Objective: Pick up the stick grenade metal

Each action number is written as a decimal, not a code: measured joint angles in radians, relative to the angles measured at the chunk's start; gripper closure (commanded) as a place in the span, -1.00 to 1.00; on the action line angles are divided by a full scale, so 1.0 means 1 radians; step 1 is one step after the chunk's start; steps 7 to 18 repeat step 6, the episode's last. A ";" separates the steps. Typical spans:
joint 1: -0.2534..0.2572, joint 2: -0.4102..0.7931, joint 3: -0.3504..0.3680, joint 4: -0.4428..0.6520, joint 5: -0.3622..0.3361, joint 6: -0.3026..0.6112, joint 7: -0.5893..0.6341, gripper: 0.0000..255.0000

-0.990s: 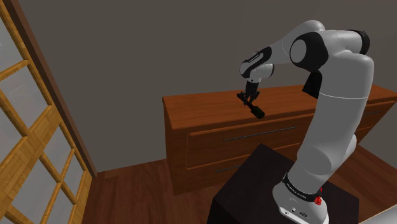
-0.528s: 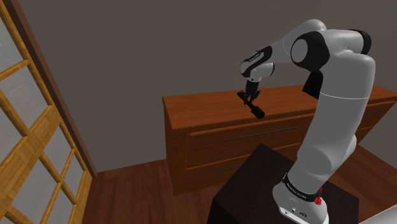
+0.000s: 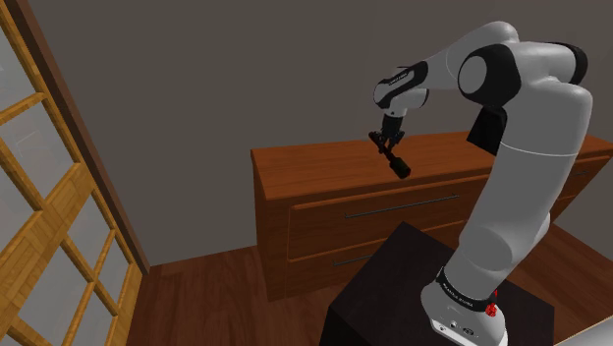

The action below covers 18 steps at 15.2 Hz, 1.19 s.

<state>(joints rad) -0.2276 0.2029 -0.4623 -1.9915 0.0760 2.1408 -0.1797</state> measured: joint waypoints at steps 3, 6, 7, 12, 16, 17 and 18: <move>0.003 -0.020 -0.003 0.019 -0.011 -0.037 0.008 1.00; 0.004 -0.034 -0.005 0.040 -0.019 -0.070 0.011 1.00; 0.004 -0.034 -0.005 0.040 -0.019 -0.070 0.011 1.00; 0.004 -0.034 -0.005 0.040 -0.019 -0.070 0.011 1.00; 0.004 -0.034 -0.005 0.040 -0.019 -0.070 0.011 1.00; 0.004 -0.034 -0.005 0.040 -0.019 -0.070 0.011 1.00; 0.004 -0.034 -0.005 0.040 -0.019 -0.070 0.011 1.00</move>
